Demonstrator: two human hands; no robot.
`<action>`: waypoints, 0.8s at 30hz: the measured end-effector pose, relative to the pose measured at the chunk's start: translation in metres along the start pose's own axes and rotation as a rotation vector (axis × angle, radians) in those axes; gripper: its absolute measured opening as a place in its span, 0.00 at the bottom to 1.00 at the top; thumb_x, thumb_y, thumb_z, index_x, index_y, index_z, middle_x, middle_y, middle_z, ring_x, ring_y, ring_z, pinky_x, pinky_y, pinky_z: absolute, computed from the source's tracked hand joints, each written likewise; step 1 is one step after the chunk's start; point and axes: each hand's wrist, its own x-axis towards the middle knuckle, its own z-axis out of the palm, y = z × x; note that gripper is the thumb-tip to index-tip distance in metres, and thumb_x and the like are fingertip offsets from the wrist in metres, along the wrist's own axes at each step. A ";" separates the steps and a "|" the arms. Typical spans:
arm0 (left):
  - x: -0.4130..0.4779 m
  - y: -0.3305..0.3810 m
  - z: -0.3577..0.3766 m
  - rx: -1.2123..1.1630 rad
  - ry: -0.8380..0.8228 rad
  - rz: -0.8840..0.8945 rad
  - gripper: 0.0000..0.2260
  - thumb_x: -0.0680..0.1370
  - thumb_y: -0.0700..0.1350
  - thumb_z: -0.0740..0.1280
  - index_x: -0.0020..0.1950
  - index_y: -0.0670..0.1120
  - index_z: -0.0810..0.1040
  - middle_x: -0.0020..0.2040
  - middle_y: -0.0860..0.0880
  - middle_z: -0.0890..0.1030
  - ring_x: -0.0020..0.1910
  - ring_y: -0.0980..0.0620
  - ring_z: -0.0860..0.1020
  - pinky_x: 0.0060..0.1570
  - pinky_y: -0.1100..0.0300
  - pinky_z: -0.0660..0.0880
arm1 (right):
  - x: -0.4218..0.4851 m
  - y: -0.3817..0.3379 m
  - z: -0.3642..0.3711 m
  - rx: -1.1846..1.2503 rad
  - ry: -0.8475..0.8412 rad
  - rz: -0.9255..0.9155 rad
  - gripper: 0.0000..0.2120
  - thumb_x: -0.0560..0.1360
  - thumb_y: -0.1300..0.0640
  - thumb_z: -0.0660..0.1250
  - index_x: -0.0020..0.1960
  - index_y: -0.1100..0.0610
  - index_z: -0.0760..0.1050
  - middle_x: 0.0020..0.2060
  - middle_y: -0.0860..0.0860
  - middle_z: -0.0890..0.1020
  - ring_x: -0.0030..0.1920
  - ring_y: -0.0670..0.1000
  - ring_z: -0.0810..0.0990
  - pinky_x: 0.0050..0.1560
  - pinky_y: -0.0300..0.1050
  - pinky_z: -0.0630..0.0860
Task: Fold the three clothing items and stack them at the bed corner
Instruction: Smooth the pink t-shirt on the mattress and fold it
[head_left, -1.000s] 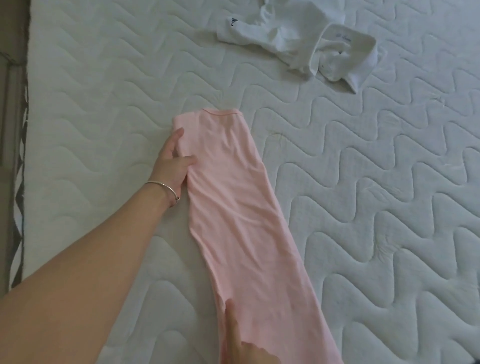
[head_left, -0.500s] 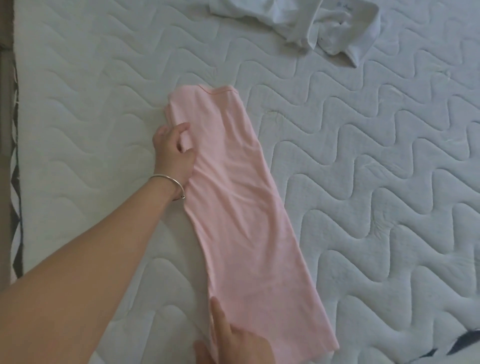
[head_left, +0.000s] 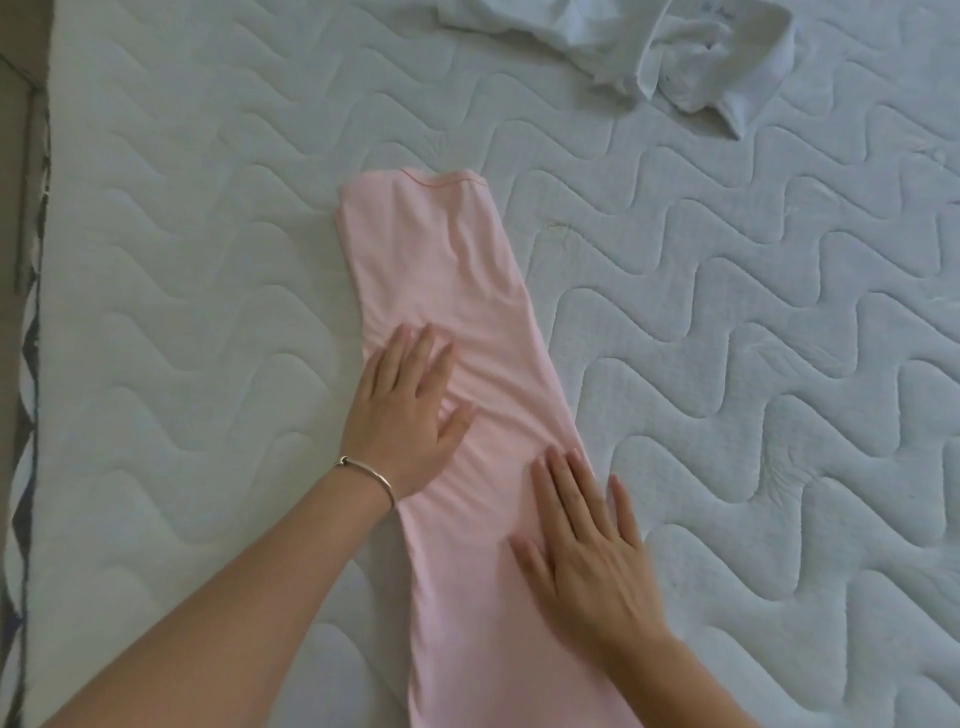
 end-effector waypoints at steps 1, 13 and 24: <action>0.002 0.001 -0.003 -0.025 0.021 -0.019 0.27 0.75 0.57 0.53 0.67 0.43 0.70 0.69 0.40 0.70 0.68 0.39 0.67 0.66 0.49 0.57 | 0.004 -0.003 -0.005 0.011 0.038 0.011 0.30 0.79 0.41 0.41 0.73 0.60 0.58 0.72 0.52 0.61 0.75 0.47 0.44 0.72 0.50 0.44; 0.071 -0.027 0.001 -0.049 0.054 -0.245 0.30 0.74 0.57 0.48 0.73 0.44 0.61 0.73 0.43 0.61 0.73 0.43 0.58 0.68 0.54 0.47 | 0.183 -0.003 -0.032 -0.033 -0.063 -0.195 0.31 0.78 0.41 0.42 0.76 0.54 0.41 0.75 0.47 0.44 0.72 0.42 0.36 0.68 0.43 0.29; 0.128 -0.050 -0.017 -0.075 0.129 -0.314 0.27 0.76 0.52 0.47 0.71 0.40 0.63 0.72 0.41 0.63 0.73 0.42 0.59 0.69 0.46 0.55 | 0.260 -0.024 -0.061 0.073 0.041 -0.295 0.28 0.79 0.47 0.44 0.75 0.58 0.48 0.76 0.53 0.51 0.75 0.49 0.46 0.69 0.42 0.34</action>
